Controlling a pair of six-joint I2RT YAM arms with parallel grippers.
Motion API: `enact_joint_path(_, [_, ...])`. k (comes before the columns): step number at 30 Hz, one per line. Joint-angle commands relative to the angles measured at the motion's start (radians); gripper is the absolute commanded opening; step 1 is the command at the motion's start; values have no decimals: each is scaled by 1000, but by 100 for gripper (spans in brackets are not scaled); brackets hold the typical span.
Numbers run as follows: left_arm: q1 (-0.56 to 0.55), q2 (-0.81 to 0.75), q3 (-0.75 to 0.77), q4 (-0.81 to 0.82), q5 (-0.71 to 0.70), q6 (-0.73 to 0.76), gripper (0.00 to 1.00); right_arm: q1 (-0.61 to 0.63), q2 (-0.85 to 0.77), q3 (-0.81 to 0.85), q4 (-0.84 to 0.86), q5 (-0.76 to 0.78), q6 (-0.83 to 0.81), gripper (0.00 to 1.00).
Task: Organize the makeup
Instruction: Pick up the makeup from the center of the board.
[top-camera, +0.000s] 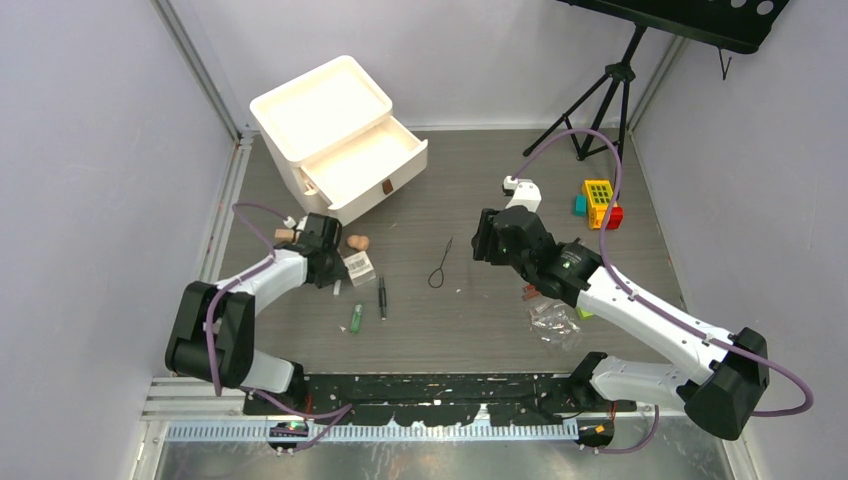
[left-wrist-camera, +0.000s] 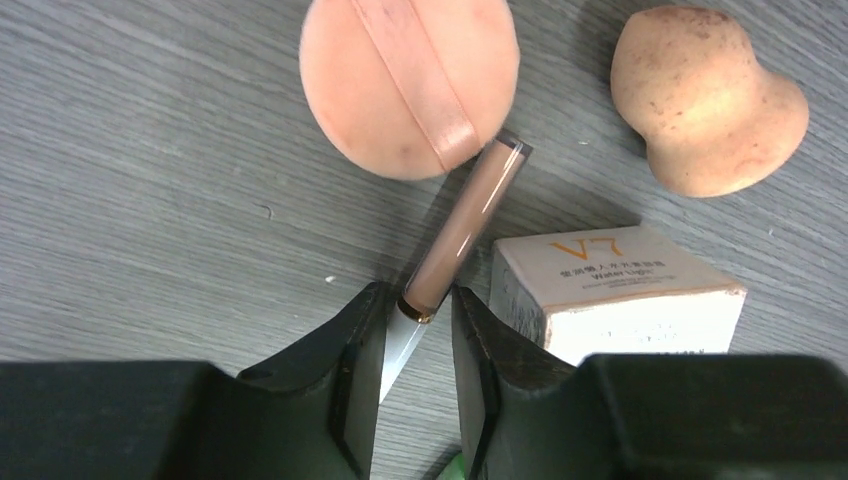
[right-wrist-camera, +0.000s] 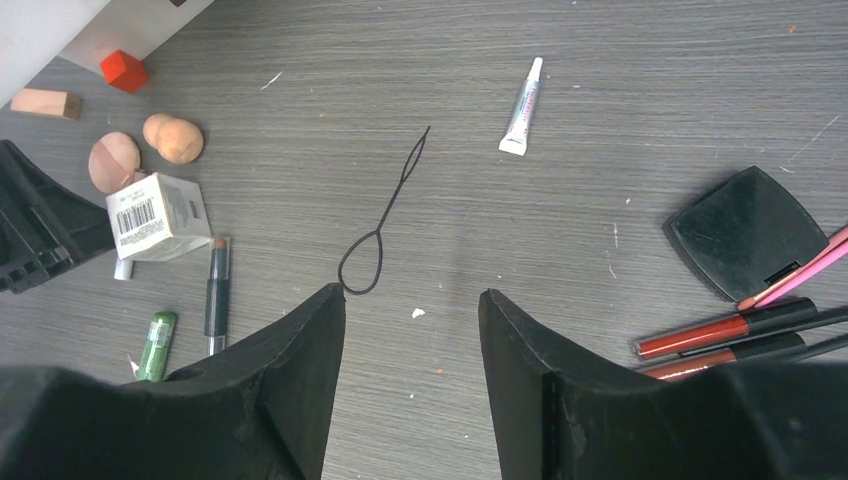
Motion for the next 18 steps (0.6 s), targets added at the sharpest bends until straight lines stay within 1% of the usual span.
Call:
enact_joint_path(1, [-27,-16,-86,-62,56,-54,32,-1,-18,-8,10,31,-19,57])
enact_joint_path(5, [-68,-43,-114,-70,59,-61,28,-2,-24,-16,9,34,-18,57])
enact_joint_path(11, [-114,-87,-143,-101,51,-65,19,-2,-37,-21,1,37,-14,57])
enact_joint_path(15, [-123,-130,-179,-101,56,-68,15,-2,-47,-27,-2,43,-16,57])
enact_joint_path(18, [-124,-155,-182,-122,58,-74,8,-3,-49,-27,-5,40,-13,57])
